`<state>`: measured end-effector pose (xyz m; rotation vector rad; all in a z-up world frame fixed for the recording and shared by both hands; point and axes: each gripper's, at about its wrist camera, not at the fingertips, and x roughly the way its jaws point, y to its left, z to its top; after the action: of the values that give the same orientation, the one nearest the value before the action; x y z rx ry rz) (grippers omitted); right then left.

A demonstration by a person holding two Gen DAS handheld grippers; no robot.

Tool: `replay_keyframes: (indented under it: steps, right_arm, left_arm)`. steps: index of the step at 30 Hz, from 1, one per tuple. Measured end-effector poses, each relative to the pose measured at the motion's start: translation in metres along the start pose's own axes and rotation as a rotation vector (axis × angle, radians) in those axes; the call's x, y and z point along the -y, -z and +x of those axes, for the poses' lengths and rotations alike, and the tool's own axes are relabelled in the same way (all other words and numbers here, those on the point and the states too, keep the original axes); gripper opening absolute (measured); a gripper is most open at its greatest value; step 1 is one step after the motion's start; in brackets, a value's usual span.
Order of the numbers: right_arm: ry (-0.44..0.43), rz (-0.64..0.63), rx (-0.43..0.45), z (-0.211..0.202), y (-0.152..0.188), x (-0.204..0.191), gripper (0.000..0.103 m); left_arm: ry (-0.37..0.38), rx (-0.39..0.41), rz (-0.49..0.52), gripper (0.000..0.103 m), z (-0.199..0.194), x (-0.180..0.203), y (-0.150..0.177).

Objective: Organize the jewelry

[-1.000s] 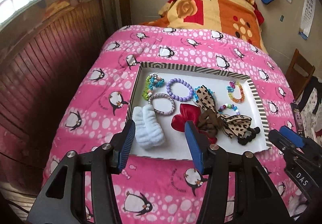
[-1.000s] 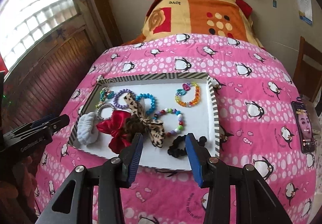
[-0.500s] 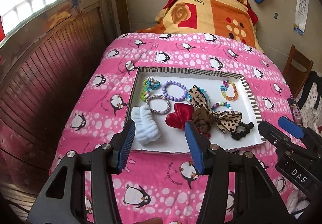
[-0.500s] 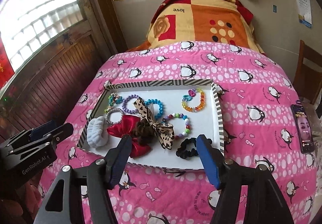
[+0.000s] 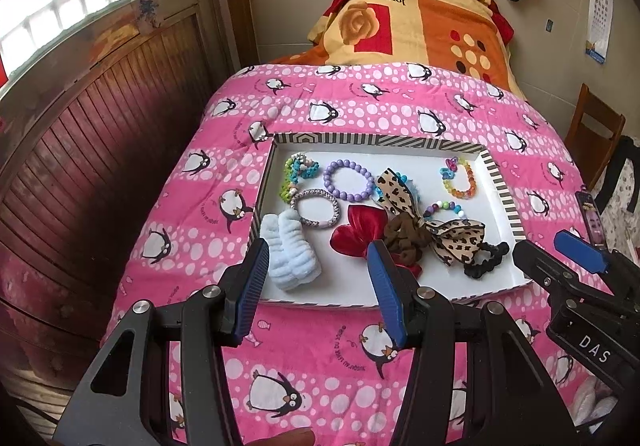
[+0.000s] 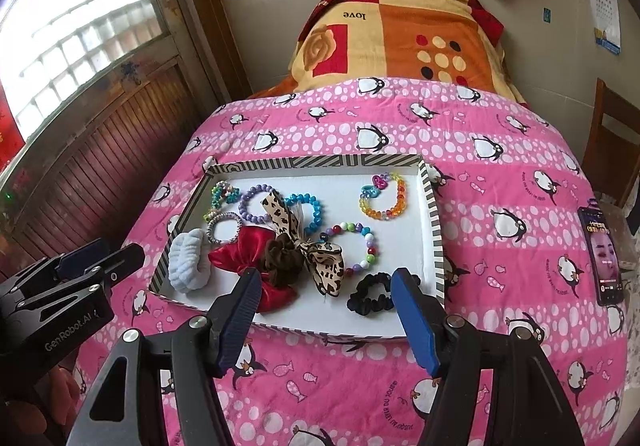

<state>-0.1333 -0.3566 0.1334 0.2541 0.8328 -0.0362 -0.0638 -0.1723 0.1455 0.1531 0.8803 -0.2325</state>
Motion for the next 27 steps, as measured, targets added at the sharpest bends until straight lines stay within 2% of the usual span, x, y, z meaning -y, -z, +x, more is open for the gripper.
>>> replay_keyframes:
  steps: [27]
  right_arm:
    - [0.001,-0.007,-0.032,0.0089,0.0031,0.0000,0.065]
  left_arm:
    - [-0.001,-0.022,-0.003,0.051,0.0089,-0.0021,0.0009]
